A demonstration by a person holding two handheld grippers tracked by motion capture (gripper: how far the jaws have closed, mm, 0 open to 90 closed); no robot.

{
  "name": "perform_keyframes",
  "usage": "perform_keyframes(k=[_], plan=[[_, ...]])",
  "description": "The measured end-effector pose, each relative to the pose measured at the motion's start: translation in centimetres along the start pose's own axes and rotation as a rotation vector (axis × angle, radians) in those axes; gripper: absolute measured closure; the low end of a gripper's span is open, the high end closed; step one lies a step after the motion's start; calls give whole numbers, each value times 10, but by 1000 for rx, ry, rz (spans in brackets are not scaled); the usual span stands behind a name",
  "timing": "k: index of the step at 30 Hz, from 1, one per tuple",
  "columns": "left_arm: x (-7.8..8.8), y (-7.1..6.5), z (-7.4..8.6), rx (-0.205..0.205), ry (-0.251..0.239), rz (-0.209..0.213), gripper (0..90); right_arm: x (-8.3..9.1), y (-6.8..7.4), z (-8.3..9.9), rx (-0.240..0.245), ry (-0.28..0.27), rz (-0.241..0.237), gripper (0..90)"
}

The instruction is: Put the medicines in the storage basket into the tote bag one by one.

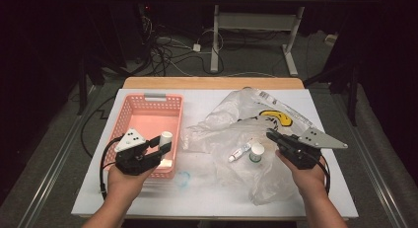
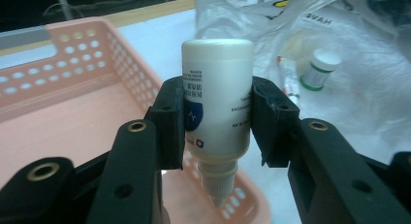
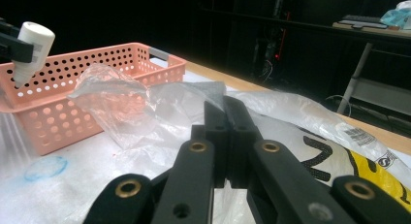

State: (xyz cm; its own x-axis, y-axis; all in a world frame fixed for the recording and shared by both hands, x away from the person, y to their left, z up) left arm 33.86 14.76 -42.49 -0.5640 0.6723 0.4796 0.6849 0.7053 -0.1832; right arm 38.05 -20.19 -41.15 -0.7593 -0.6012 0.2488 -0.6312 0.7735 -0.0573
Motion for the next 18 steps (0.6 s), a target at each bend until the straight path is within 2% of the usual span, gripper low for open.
perform_keyframes(k=[7, 13, 18], plan=[[-13, -22, -4, -29, 2, 58, 582, 0, 1, -1, 2, -3, -2, 900], [-31, -39, -6, -44, 19, 109, 582, 1, 0, -1, 5, -5, -2, 900], [-47, -51, -7, -66, 34, 133, 582, 1, 1, -1, 4, -5, -3, 900]])
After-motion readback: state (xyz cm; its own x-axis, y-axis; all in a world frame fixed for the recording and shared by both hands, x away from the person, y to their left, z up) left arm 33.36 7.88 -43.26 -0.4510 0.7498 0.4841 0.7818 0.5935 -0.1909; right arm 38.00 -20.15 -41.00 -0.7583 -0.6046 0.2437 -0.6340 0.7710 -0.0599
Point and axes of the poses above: each handheld gripper's, and its own axes: x roughly backward along the jaws, z roughly out of its underside, y roughly to its left, the point moved 7 cm from there along -x, roughly forward along the jaws, and after that the axes turned 5 degrees about z, right-handed, at the moved point
